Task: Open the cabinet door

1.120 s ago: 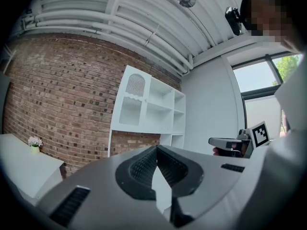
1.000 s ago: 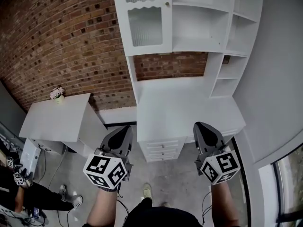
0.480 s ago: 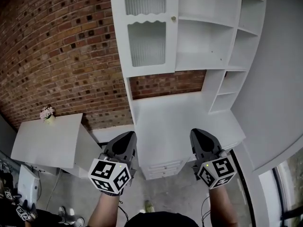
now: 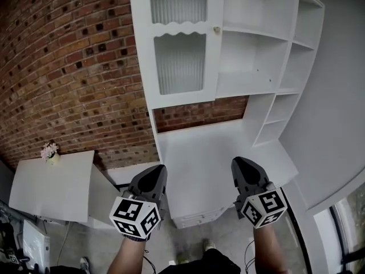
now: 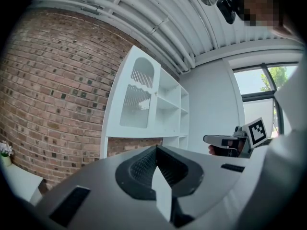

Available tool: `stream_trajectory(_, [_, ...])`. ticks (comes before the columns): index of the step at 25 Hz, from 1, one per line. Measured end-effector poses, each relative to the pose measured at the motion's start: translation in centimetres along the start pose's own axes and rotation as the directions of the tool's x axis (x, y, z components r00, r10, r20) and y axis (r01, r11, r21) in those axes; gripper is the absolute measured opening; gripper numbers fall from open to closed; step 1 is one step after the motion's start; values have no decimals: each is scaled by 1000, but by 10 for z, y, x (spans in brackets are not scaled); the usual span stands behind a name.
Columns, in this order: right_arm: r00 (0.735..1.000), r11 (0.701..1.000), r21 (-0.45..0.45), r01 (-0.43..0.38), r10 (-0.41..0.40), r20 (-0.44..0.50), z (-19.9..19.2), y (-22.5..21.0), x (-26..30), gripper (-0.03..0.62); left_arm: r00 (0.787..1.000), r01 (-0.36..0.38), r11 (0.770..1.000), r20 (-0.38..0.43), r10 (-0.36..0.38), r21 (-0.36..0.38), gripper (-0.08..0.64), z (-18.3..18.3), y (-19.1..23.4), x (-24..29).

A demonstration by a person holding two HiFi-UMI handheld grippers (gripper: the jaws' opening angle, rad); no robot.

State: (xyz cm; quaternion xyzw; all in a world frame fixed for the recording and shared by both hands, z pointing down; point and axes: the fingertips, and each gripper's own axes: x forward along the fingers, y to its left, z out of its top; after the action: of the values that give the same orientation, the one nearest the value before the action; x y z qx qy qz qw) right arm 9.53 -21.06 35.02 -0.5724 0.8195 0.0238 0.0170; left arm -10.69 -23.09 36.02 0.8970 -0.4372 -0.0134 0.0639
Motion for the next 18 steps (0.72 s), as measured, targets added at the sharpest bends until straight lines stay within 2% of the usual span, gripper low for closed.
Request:
stream_trajectory(5, [999, 999, 1, -40, 40, 0, -3, -20, 46, 19, 1000, -19, 1000, -5, 19, 6, 6, 6, 17, 32])
stream_trajectory(10, [993, 993, 14, -118, 118, 8, -4, -41, 100, 82, 998, -58, 998, -10, 58, 4, 6, 9, 32, 68])
stream_trajectory(18, [979, 979, 8, -203, 203, -4, -2, -82, 177, 111, 990, -144, 990, -1, 144, 10, 6, 23, 50, 121])
